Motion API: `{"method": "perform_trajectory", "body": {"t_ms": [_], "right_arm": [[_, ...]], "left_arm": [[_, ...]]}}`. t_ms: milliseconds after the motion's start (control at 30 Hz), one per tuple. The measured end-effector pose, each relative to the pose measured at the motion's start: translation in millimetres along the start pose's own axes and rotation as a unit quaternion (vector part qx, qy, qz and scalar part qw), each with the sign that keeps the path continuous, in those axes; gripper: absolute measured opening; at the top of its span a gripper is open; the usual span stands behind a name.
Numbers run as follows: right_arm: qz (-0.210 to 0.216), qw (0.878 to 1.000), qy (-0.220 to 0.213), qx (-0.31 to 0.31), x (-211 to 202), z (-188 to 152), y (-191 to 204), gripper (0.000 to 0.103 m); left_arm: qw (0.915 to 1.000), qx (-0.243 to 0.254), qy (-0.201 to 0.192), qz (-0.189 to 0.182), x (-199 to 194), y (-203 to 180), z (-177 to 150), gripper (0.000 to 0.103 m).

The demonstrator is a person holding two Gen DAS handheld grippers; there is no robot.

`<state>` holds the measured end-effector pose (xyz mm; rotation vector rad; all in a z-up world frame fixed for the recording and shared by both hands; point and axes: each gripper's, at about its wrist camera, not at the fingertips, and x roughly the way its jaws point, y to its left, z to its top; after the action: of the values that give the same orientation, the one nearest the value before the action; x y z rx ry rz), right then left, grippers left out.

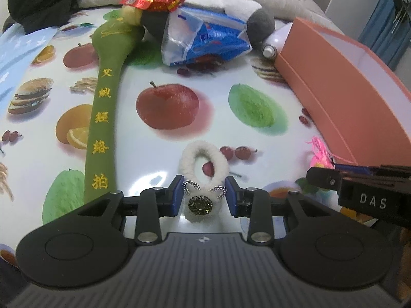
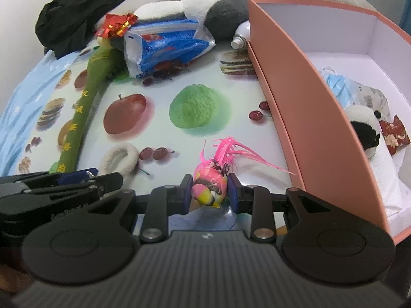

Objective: Organize soft objects
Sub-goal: 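Lift the pink toy and rope ring off the sheet with both tools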

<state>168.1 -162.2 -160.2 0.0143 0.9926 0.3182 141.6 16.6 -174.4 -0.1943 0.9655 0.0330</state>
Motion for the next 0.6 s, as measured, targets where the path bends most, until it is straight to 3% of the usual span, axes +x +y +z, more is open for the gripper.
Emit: {"method": "perform_trajectory", "body": {"t_ms": [600], "right_arm": [[0.024,0.999,-0.042,-0.012,-58.4,35.7,1.3,0.032]], "left_arm": [[0.9979,-0.034,-0.051,-0.021,-62.0,-5.3,40.8,0.04]]}}
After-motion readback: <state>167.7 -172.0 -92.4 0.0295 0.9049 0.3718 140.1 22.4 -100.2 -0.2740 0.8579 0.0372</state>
